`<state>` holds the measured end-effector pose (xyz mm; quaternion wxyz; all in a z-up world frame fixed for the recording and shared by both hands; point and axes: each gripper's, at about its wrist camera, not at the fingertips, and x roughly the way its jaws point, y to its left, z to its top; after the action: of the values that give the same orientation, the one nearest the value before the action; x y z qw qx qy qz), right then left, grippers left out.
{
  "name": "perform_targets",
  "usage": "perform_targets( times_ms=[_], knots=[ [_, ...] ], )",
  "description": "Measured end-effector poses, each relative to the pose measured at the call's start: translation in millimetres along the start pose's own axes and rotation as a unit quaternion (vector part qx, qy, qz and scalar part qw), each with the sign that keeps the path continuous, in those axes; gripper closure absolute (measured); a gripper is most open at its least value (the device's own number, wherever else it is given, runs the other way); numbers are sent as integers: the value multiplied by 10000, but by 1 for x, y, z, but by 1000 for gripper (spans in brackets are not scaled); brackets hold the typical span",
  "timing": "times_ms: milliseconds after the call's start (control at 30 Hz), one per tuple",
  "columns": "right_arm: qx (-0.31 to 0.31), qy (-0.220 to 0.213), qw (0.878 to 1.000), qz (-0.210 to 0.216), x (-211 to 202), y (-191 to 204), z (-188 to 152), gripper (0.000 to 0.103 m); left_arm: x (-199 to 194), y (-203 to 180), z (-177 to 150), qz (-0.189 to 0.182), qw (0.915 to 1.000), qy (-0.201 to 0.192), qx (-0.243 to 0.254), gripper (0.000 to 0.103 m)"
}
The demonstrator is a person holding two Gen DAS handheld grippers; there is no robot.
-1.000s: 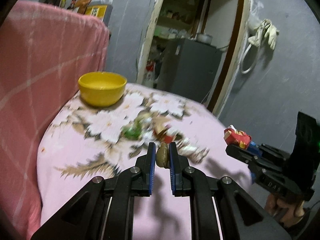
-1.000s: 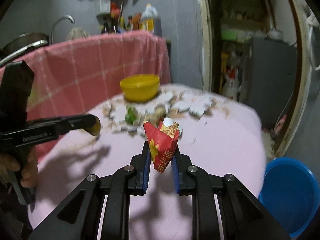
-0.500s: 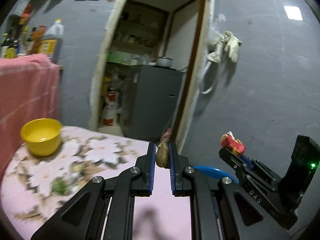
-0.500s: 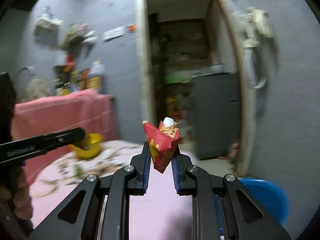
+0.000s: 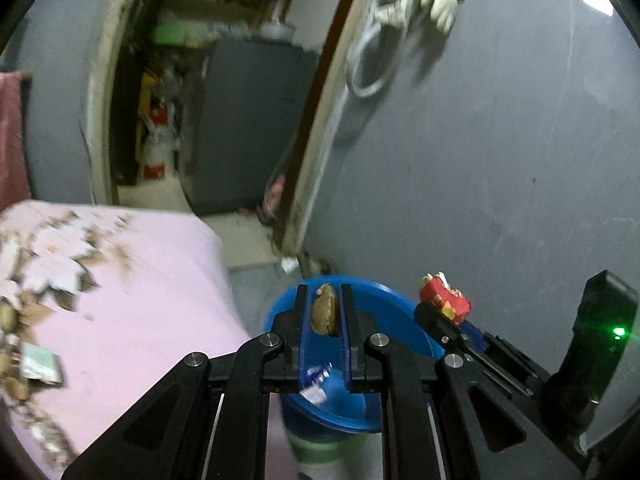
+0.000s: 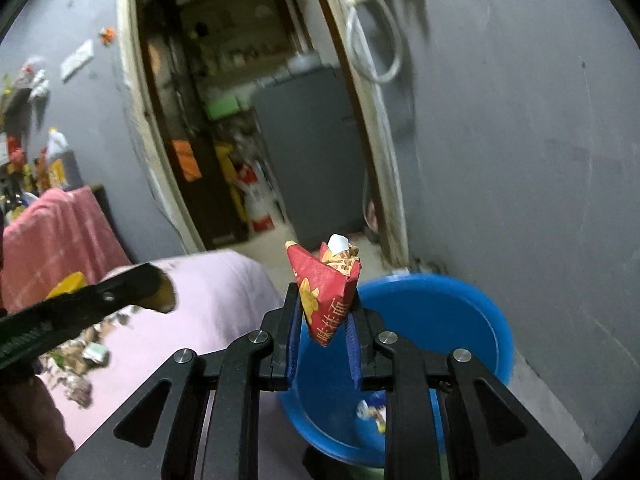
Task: Collect trash
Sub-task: 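Open both tools over the blue bucket to drop the trash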
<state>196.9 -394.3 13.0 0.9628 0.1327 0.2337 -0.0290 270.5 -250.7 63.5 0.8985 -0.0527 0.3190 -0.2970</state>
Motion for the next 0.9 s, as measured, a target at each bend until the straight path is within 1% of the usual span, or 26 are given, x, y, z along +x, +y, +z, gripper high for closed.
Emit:
perform_targets(
  times_ms=[67, 100, 167, 333, 367, 433, 467, 500, 633, 733, 767, 833, 900],
  knots=[
    [143, 191, 9997, -69, 6, -10, -2, 83, 20, -3, -3, -27, 9996, 284, -35, 93],
    [196, 263, 9994, -82, 7, -14, -4, 80, 31, -4, -5, -46, 9990, 437, -60, 93],
    [384, 468, 9981, -109, 13, -25, -6, 77, 46, -7, -7, -31, 9980, 633, -83, 93],
    [856, 850, 9925, -217, 25, -55, -11, 77, 82, -3, -12, -50, 9929, 1147, -324, 92],
    [960, 891, 9911, -221, 27, -59, -11, 75, 87, -2, -13, -61, 9918, 1221, -369, 92],
    [1112, 935, 9891, -240, 27, -65, -11, 70, 93, 0, -14, -78, 9906, 1299, -433, 85],
    [1182, 951, 9881, -241, 27, -68, -11, 69, 95, 0, -14, -82, 9903, 1304, -462, 77],
    [1225, 960, 9875, -230, 27, -70, -11, 68, 94, 1, -14, -100, 9907, 1260, -500, 72],
    [1208, 924, 9880, -269, 22, -71, -11, 61, 81, -4, -10, -105, 9919, 1158, -514, 71],
    [1142, 791, 9899, -288, 21, -68, -7, 54, 69, -6, -6, 9, 9939, 1004, -466, 65],
    [1097, 698, 9911, -284, 18, -65, -6, 51, 64, -6, -5, 29, 9946, 938, -444, 62],
    [1025, 494, 9932, -256, 14, -61, -2, 51, 53, -6, -1, 116, 9962, 781, -365, 61],
    [894, 230, 9953, -277, 6, -55, 2, 46, 40, -4, 3, 216, 9974, 621, -295, 60]
  ],
)
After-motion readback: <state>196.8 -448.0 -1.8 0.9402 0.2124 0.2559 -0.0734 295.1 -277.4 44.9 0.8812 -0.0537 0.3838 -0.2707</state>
